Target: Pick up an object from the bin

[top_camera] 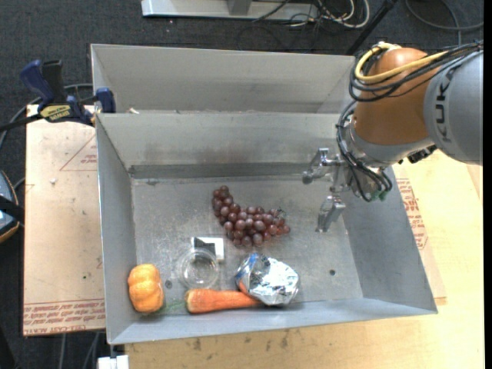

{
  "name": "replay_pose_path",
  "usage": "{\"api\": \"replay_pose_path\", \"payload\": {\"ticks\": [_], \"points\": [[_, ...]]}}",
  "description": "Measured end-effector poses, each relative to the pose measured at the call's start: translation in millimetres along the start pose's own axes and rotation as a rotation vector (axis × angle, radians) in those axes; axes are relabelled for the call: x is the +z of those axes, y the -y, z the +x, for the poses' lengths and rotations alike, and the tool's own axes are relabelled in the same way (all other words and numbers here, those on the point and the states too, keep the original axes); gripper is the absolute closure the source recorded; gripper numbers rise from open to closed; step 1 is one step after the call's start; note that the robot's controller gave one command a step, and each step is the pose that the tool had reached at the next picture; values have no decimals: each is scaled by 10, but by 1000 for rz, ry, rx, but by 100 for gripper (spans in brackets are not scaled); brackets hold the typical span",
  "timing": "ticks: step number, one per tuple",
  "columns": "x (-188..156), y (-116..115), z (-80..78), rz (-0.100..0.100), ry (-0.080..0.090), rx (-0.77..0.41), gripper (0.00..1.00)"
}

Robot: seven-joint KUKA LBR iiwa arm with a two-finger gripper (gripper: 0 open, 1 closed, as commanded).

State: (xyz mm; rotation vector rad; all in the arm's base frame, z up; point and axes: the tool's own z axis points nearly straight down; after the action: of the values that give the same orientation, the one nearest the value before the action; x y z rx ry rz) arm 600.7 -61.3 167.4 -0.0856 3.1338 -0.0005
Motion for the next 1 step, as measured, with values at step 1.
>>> {"api": "replay_pose_path", "payload": {"ticks": [1], "points": [[277, -189, -91, -3, -11, -18, 0]]}}
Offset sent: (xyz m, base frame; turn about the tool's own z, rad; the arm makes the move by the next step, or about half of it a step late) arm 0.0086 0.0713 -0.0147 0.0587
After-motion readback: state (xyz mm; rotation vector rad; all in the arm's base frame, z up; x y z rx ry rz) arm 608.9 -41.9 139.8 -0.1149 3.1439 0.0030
